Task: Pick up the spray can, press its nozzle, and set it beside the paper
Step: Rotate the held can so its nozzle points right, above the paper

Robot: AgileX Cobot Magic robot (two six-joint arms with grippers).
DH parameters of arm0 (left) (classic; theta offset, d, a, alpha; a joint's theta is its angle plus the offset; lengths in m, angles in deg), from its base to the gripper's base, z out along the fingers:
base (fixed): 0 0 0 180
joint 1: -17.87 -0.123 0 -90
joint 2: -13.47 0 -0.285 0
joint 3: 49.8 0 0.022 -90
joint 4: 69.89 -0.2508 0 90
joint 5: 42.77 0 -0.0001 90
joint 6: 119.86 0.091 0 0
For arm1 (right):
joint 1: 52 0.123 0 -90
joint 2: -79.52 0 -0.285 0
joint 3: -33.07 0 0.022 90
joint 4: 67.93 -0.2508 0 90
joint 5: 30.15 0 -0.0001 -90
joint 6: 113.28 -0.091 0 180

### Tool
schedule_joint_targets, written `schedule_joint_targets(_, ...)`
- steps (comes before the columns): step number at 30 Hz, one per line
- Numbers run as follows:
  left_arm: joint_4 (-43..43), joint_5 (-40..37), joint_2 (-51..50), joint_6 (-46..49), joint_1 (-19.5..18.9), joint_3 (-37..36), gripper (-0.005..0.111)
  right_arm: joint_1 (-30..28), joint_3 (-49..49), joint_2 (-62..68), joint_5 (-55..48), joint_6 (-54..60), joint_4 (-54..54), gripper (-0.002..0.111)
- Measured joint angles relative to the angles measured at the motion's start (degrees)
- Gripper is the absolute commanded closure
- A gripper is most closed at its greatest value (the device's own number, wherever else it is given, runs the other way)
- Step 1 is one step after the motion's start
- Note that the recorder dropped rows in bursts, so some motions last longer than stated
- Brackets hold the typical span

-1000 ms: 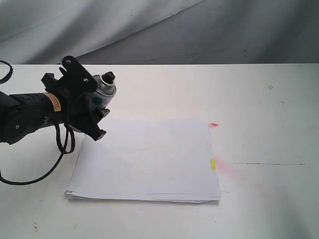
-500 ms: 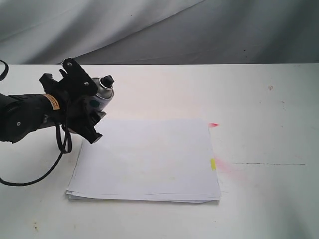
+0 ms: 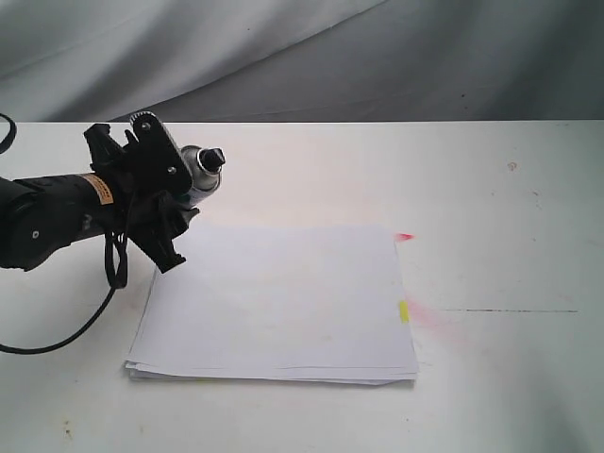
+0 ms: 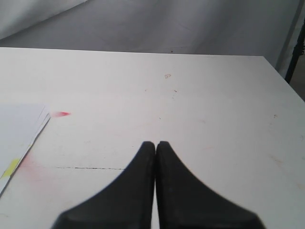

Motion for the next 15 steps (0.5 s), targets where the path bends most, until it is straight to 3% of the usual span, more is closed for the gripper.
schedule_joint_targets(15, 1.5, 9.3, 0.0, 12.8, 0.0, 0.0, 0.107, 0.0, 0.0, 0.0, 0.0, 0.0, 0.0, 0.108)
